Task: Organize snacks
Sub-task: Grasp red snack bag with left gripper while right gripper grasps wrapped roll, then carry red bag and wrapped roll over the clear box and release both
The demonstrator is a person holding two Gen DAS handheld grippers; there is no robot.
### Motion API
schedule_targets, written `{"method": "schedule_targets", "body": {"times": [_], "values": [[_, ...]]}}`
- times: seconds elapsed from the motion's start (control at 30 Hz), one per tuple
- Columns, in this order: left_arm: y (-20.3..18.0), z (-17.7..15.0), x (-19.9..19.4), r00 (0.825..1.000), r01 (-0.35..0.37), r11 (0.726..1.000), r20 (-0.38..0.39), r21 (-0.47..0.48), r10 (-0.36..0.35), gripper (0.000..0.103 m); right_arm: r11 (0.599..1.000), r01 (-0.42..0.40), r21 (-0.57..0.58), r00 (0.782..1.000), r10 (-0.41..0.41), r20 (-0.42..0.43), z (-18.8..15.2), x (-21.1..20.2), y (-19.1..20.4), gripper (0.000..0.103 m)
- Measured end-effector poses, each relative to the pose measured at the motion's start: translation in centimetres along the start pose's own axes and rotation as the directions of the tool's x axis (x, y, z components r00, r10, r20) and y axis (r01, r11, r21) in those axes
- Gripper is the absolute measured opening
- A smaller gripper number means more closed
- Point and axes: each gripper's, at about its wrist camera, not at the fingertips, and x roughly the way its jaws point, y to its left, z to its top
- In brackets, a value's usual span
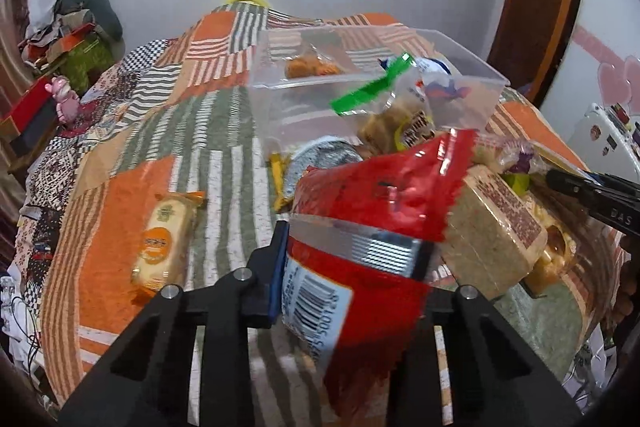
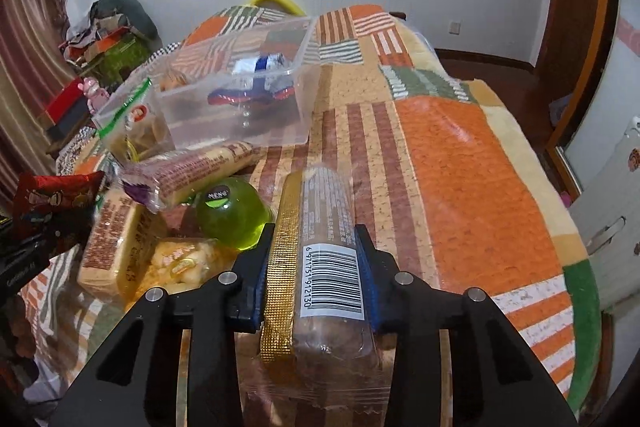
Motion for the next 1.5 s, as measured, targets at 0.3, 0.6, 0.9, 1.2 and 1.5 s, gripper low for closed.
{"method": "schedule_targets", "body": {"times": [0.3,0.6,0.9,1.2,1.5], "values": [[1.0,1.6,-3.3,0.997,0.008,1.0,0.078,-0.016,-0.007,0.026,1.0,-0.012,0.005,0.998,0.012,0.059,1.6,-1.6,0.4,0.034],[1.1,4.6,-5.2,0.988,0.019,1.0,0.153,-0.024,-0.015,0.026,0.999,-0.028,-0.029,0.99,0.032,0.134,3.9,-3.1,1.8,0.034],[1.2,8.4,-5.2,0.979,0.033,0.999,0.204,-0.025,-0.027,0.026,0.996,-0.058,-0.064,0.978,0.069,0.197,6.5,-3.4,3.4,0.034],[0.2,11.6,-3.9,0.969,0.018,1.0,0.247,0.011,-0.02,0.026,0.991,-0.076,-0.113,0.965,0.101,0.242,8.9,-2.6,5.6,0.034],[0.2,14.0,-0.5,0.977,0.034,0.999,0.209,0.017,-0.037,0.026,0.98,-0.067,-0.189,0.966,0.111,0.232,11.3,0.1,7.8,0.034]]}}
